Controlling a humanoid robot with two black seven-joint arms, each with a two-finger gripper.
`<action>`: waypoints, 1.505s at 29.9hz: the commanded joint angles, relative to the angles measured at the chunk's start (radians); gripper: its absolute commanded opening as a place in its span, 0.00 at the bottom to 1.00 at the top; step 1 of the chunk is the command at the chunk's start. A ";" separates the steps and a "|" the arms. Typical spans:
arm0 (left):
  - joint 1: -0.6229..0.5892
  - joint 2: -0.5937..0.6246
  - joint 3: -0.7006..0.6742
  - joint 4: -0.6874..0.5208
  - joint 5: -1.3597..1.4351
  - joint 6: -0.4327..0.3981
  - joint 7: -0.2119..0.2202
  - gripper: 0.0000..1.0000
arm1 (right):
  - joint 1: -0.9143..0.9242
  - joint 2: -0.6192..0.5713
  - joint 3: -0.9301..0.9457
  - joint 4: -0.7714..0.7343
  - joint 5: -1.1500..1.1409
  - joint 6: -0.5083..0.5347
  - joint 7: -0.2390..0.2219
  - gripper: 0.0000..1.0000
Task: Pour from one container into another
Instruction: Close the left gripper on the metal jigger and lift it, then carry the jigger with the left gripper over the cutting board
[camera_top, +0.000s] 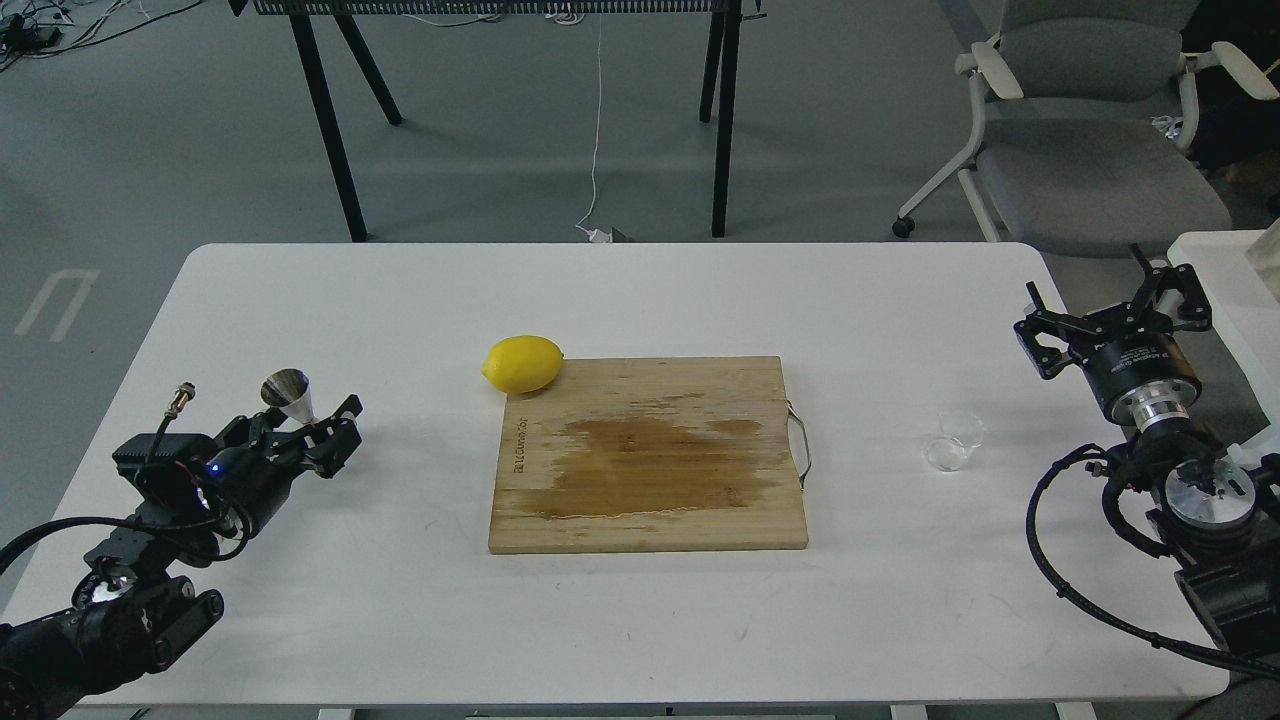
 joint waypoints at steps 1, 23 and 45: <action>-0.016 -0.024 0.027 0.056 -0.005 0.000 0.000 0.65 | -0.002 0.000 0.000 0.000 0.002 0.000 0.000 1.00; -0.045 -0.052 0.030 0.136 -0.005 0.000 0.000 0.03 | -0.008 0.002 0.000 0.000 0.000 0.000 0.000 1.00; -0.476 -0.029 0.056 0.000 -0.004 0.000 0.000 0.03 | -0.008 0.000 -0.008 -0.046 0.000 0.000 -0.002 1.00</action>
